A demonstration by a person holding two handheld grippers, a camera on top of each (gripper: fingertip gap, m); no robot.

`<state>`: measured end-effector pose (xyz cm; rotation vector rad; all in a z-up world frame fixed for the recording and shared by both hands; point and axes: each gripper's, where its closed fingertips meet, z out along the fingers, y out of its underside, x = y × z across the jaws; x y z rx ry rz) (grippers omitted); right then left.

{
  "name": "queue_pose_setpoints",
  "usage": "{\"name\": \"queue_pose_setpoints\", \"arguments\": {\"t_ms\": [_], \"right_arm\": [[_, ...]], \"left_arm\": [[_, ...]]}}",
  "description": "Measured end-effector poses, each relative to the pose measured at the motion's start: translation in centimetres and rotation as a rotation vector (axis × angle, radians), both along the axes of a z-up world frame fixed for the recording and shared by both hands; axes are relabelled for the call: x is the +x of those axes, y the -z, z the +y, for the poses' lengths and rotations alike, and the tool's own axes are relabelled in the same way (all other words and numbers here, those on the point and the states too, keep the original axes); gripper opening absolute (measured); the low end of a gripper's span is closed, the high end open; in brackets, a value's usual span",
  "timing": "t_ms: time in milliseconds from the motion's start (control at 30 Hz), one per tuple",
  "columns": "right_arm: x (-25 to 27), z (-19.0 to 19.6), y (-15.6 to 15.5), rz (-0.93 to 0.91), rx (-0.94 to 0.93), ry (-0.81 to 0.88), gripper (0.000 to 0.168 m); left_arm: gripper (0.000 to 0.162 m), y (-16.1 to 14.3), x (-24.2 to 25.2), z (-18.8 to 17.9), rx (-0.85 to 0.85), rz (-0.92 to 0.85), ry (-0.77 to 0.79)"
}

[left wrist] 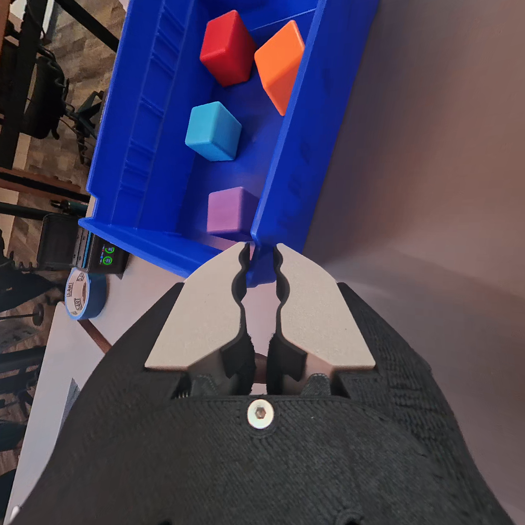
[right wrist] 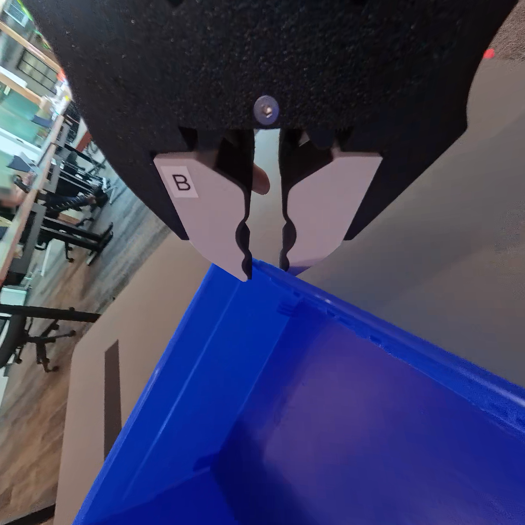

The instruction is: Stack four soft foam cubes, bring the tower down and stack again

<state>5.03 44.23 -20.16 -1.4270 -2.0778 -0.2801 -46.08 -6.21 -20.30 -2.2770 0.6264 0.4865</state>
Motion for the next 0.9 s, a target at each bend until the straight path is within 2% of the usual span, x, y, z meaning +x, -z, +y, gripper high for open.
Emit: {"name": "queue_pose_setpoints", "arguments": {"t_ms": [200,233,300,400,533,600,700,767,900], "right_arm": [[0.7,5.3,0.0,0.005,0.098,-0.025,0.019],[0.8,5.9,0.0,0.002,0.105,-0.018,0.020],[1.4,6.6,-0.2,0.013,0.086,0.053,0.028],[2.2,5.6,-1.5,0.105,-0.026,0.186,0.056],[2.7,1.6,-4.8,0.325,-0.214,0.414,0.075],[0.2,-1.4,-8.0,0.557,-0.295,0.439,0.077],[-5.9,-8.0,-11.8,0.818,-0.475,0.320,0.086],[-9.5,-12.2,-11.6,0.791,-0.545,0.226,0.095],[-13.7,-16.2,-5.5,0.504,-0.601,0.205,0.106]], "left_arm": [[0.017,0.0,-2.4,-2.0,-0.046,0.018,-0.015],[0.024,0.0,-2.9,-2.4,-0.056,0.009,-0.049],[0.049,-0.9,-2.8,-2.6,-0.001,-0.081,-0.145],[0.083,-4.5,-0.1,-1.6,0.212,-0.272,-0.254],[0.085,-10.5,4.3,1.1,0.551,-0.273,-0.497],[0.084,-11.5,8.8,4.1,0.569,-0.387,-0.550],[0.085,-11.9,14.4,9.6,0.546,-0.450,-0.537],[0.082,-11.3,15.6,13.0,0.508,-0.440,-0.575],[0.080,-7.3,15.4,18.1,0.198,-0.396,-0.582]]}}
